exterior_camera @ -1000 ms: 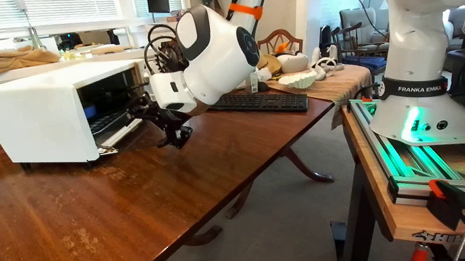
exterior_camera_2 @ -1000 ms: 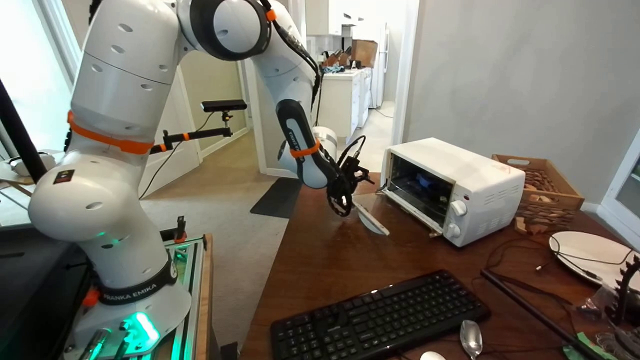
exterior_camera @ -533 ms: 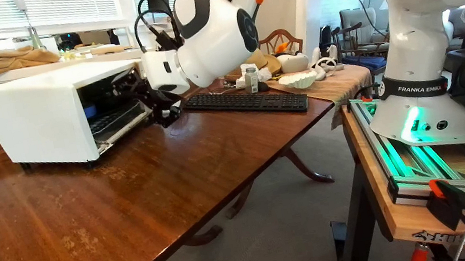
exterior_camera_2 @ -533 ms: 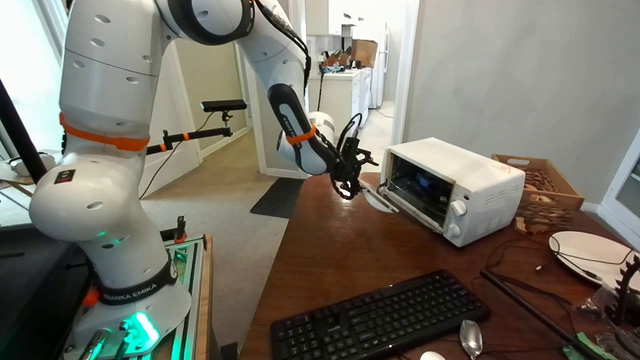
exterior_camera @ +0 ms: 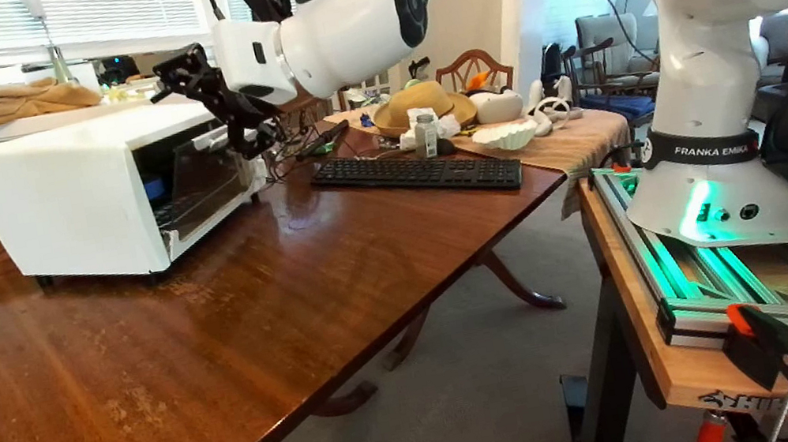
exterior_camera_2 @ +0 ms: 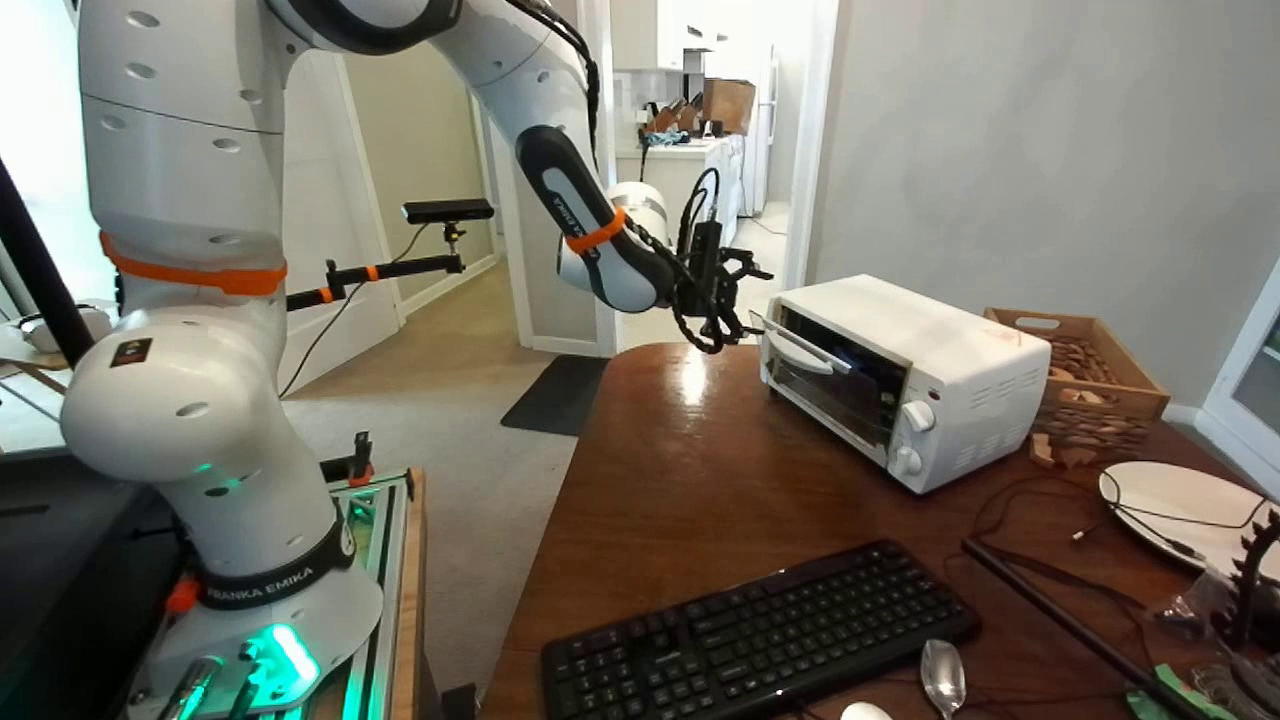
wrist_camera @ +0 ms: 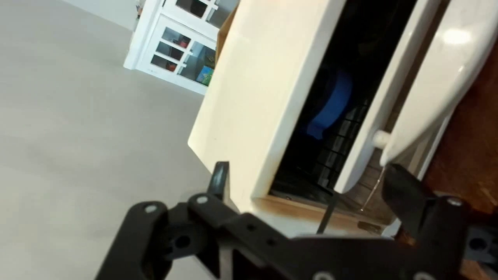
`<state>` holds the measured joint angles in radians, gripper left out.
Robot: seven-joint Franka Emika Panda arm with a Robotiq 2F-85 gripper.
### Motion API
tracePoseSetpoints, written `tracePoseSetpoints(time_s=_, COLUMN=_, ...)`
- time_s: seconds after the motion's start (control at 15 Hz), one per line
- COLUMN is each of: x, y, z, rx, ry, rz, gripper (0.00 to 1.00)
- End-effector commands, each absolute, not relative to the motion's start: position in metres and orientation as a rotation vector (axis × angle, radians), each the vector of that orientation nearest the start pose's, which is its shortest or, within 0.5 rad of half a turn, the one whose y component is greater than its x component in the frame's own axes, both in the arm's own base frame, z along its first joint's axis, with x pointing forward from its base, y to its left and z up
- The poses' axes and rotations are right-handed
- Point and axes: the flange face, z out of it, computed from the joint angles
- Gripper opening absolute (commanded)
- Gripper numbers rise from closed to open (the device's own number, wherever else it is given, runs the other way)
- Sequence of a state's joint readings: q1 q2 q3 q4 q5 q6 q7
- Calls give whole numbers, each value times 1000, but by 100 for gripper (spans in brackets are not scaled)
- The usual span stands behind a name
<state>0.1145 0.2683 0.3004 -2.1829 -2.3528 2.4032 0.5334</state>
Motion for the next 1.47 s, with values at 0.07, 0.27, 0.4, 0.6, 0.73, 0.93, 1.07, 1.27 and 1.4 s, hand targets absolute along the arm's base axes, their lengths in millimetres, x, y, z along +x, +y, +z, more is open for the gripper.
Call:
tracePoseSetpoints(time_s=0.07, x=523, y=205, z=302, rx=1064, ry=1529, rz=658, gripper=100)
tracePoseSetpoints(time_s=0.27, x=528, y=191, z=311, rx=1090, ry=1498, rz=660, gripper=100)
tracePoseSetpoints(time_s=0.4, x=533, y=180, z=309, rx=1130, ry=1481, rz=646, gripper=100)
tracePoseSetpoints(time_s=0.6, x=535, y=170, z=300, rx=1163, ry=1471, rz=614, gripper=100)
tracePoseSetpoints(time_s=0.73, x=535, y=165, z=293, rx=1182, ry=1469, rz=598, gripper=100)
tracePoseSetpoints(time_s=0.93, x=520, y=172, z=294, rx=1117, ry=1415, rz=566, gripper=100)
tracePoseSetpoints(time_s=1.07, x=507, y=182, z=296, rx=1077, ry=1357, rz=556, gripper=100)
tracePoseSetpoints(time_s=1.27, x=473, y=202, z=286, rx=1179, ry=1408, rz=592, gripper=100)
tracePoseSetpoints(time_s=1.4, x=453, y=211, z=281, rx=1263, ry=1465, rz=658, gripper=100)
